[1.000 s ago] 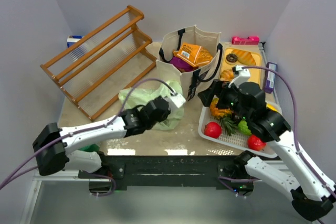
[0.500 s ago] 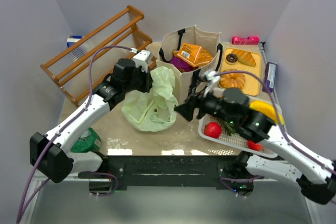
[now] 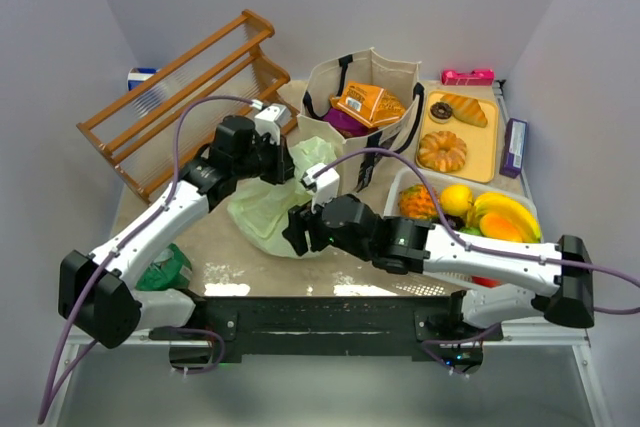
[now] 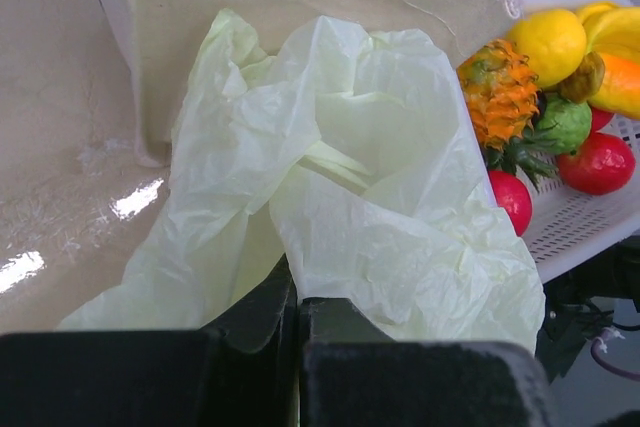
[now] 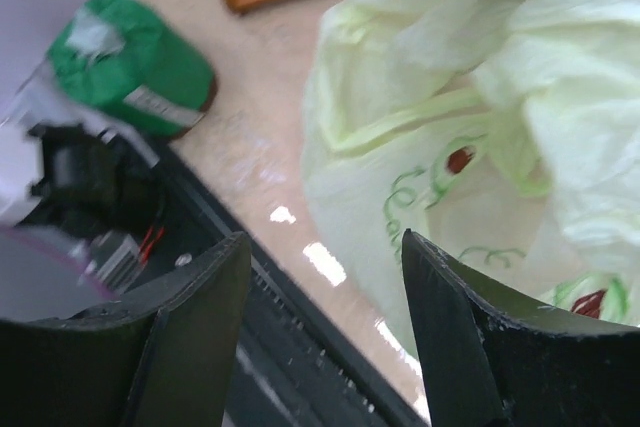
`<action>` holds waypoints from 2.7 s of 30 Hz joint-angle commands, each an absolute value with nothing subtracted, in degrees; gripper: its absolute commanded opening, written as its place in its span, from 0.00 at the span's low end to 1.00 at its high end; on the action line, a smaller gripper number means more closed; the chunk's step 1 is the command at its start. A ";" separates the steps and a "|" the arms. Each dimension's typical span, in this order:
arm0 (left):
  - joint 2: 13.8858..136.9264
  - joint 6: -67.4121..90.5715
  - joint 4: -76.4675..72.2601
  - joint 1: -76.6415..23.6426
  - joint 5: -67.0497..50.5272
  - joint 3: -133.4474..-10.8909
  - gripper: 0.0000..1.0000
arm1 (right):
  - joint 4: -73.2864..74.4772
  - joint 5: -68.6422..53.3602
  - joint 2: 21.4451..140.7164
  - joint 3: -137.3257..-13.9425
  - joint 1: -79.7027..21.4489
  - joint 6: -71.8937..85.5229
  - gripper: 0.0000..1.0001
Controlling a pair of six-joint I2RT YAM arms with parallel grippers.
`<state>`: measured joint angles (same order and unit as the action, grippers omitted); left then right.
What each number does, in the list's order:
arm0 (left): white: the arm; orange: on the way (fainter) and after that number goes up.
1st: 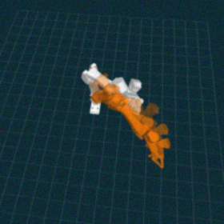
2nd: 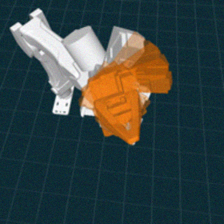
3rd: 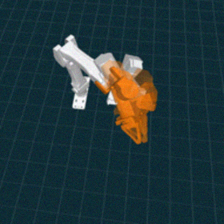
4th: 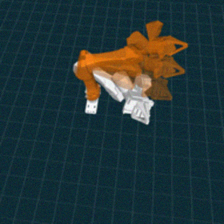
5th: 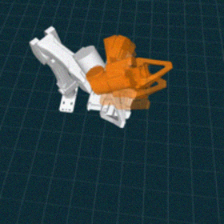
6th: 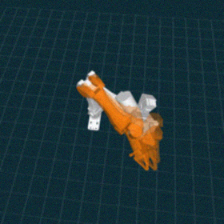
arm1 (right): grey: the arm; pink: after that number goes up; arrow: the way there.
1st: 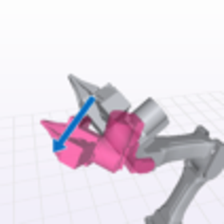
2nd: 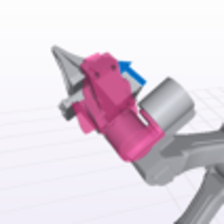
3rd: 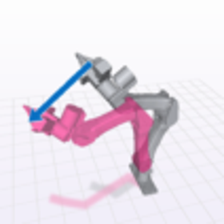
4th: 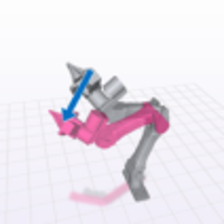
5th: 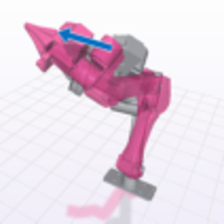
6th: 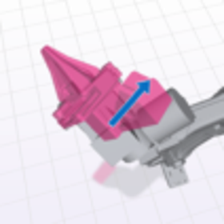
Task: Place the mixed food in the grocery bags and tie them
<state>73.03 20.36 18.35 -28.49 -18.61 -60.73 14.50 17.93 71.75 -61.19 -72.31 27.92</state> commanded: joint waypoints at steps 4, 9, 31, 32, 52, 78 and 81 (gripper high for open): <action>70.58 23.29 14.77 -27.95 -24.69 -58.62 0.00 | 5.99 38.22 79.09 -60.12 -70.93 33.92 0.63; 69.44 23.99 14.59 -28.04 -25.84 -58.18 0.00 | 1.33 43.76 82.52 -57.49 -69.70 35.24 0.62; 73.82 11.54 16.08 -27.86 -15.99 -65.21 0.00 | 12.81 17.75 79.20 -60.55 -67.24 26.27 0.00; 75.31 10.38 16.43 -27.86 -16.95 -66.61 0.00 | 14.66 13.40 77.19 -61.86 -67.24 26.63 0.00; 60.23 4.83 16.00 -34.98 13.96 -55.74 0.74 | 7.74 -10.63 66.71 -57.13 -52.82 44.03 0.00; 49.13 -1.77 9.32 -39.46 -25.05 -49.31 0.94 | 3.60 -19.51 72.07 -66.27 -45.79 47.81 0.00; 50.01 -0.45 6.86 -39.73 -25.23 -49.13 0.94 | 3.78 -19.42 72.42 -66.27 -45.62 47.81 0.00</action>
<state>49.32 -3.42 12.45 -39.20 -23.81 -46.61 4.73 -19.05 72.03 -64.38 -46.04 47.57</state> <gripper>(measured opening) 0.940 0.010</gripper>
